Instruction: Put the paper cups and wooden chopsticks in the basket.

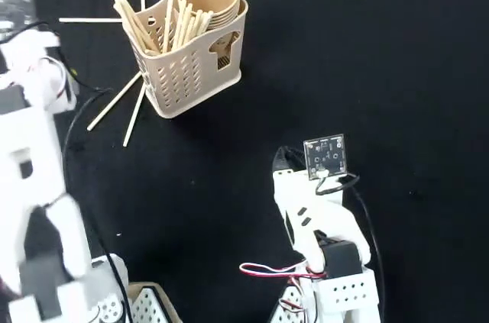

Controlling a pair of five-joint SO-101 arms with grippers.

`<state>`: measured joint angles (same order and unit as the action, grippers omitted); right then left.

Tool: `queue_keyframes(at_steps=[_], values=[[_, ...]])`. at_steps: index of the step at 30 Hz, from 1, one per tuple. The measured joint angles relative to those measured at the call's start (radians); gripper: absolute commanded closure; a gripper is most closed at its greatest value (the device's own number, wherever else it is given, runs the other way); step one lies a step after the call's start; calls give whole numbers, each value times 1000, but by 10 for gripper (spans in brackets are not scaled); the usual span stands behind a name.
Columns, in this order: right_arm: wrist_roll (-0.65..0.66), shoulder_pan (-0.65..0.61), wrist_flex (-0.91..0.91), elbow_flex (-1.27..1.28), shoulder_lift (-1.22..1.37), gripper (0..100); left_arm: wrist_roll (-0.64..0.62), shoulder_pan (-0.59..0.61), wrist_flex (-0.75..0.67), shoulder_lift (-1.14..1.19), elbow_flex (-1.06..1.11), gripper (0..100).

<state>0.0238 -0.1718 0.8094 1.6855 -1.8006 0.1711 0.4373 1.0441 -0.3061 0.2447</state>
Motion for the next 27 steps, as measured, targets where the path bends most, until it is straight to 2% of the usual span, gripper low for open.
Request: queue_keyframes(at_steps=[6,13,20,27], values=[[0,0,0,0,0,986,115,-8,3,362,-101,794],[0,0,0,0,0,986,129,-9,146,732,-402,795],[0,0,0,0,0,986,127,-91,244,965,-667,795],[0,0,0,0,0,986,130,-127,253,1148,-916,843]])
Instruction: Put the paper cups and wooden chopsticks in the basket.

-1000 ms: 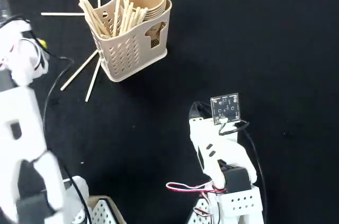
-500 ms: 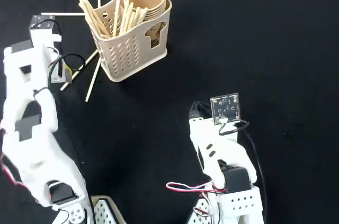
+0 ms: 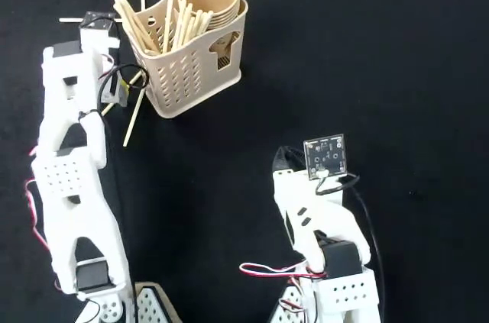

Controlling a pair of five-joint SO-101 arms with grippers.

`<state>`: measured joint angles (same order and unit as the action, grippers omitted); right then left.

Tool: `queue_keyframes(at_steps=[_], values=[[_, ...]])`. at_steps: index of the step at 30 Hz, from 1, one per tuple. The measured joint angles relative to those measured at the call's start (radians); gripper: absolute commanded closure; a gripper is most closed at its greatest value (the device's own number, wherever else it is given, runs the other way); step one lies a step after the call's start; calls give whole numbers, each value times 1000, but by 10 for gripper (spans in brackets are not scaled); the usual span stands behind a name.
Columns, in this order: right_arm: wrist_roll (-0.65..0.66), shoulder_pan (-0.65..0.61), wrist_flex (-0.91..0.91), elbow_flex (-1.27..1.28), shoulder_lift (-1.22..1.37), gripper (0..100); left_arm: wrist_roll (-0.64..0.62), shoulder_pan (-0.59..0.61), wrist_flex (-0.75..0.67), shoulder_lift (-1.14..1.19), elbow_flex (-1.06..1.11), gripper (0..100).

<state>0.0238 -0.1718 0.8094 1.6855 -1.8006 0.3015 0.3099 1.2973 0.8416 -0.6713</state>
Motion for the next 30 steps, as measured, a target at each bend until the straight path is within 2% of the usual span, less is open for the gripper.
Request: queue_keyframes(at_steps=[3,6,11,18,25,30], values=[[0,0,0,0,0,986,0,-2,3,72,-104,886],[0,0,0,0,0,986,0,-2,32,127,-183,977],[0,0,0,0,0,986,18,-3,130,193,-308,971],[0,0,0,0,0,986,152,25,408,212,-419,971],[0,0,0,0,0,986,149,123,456,212,-414,971],[0,0,0,0,0,986,150,172,453,132,-209,971]])
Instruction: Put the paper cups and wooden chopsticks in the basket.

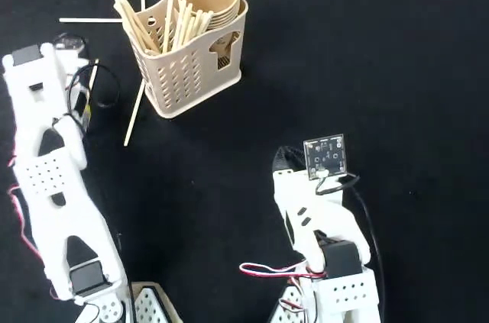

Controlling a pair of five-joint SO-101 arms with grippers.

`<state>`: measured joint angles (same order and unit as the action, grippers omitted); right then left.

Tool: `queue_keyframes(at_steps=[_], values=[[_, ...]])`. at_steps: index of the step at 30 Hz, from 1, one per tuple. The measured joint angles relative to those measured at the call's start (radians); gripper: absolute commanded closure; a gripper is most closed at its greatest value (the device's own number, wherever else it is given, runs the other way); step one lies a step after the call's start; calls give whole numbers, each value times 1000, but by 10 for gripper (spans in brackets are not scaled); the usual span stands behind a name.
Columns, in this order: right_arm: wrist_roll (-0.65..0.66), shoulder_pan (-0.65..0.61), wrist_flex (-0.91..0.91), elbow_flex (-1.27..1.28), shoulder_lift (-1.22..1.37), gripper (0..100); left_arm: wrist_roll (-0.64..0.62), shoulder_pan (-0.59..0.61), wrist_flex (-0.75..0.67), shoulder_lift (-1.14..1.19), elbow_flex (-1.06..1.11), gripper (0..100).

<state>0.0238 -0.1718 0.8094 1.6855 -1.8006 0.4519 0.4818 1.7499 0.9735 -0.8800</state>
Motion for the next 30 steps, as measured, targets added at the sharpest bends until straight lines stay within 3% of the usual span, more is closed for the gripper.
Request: queue_keyframes(at_steps=[7,12,20,25,30], values=[[0,0,0,2,0,986,-2,71,-68,-368,532,971],[0,0,0,2,0,986,-2,114,-296,-772,919,971],[0,0,0,2,0,986,-11,80,-675,-1430,1467,971],[0,0,0,2,0,986,-175,-18,-908,-1797,1672,971],[0,0,0,2,0,986,-381,-140,-1307,-2120,1864,971]])
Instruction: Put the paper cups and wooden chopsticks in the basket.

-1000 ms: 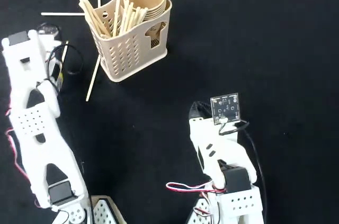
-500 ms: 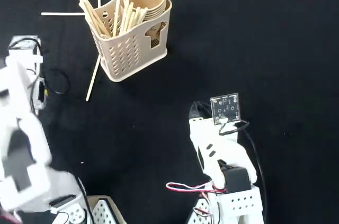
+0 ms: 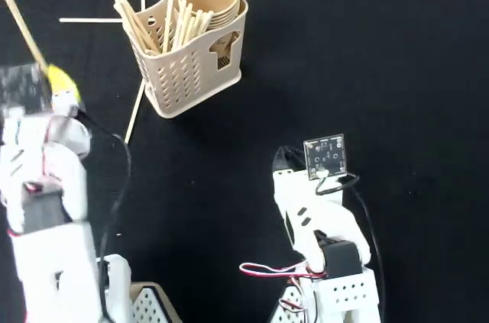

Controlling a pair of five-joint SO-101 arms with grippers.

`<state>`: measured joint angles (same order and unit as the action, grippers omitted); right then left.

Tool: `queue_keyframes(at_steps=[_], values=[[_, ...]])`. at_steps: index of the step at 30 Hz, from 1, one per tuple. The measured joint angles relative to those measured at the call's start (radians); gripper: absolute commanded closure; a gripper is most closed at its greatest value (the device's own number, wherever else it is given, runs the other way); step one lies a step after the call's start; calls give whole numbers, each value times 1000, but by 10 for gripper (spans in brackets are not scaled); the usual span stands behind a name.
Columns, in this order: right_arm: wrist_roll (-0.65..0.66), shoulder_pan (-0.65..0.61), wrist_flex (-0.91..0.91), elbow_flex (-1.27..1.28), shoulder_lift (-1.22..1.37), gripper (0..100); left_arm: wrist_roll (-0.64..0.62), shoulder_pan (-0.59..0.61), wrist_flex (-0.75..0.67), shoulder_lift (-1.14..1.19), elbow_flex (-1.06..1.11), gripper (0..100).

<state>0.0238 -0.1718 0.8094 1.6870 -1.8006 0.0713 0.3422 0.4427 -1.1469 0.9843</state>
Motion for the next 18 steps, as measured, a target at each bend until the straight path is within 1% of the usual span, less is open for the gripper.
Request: queue_keyframes(at_steps=[2,5,7,9,12,15,18], values=[[0,0,0,0,0,986,-31,-60,-209,-92,81,971],[0,0,0,0,0,986,-44,-158,-528,-118,123,971],[0,0,0,0,0,986,-46,-229,-657,-100,106,970],[0,0,0,0,0,986,-46,-282,-660,-32,43,970],[0,0,0,0,0,986,-74,-333,-601,118,-94,970],[0,0,0,0,0,986,-152,-338,-572,293,-216,970],[0,0,0,0,0,986,-190,-338,-565,456,-293,970]])
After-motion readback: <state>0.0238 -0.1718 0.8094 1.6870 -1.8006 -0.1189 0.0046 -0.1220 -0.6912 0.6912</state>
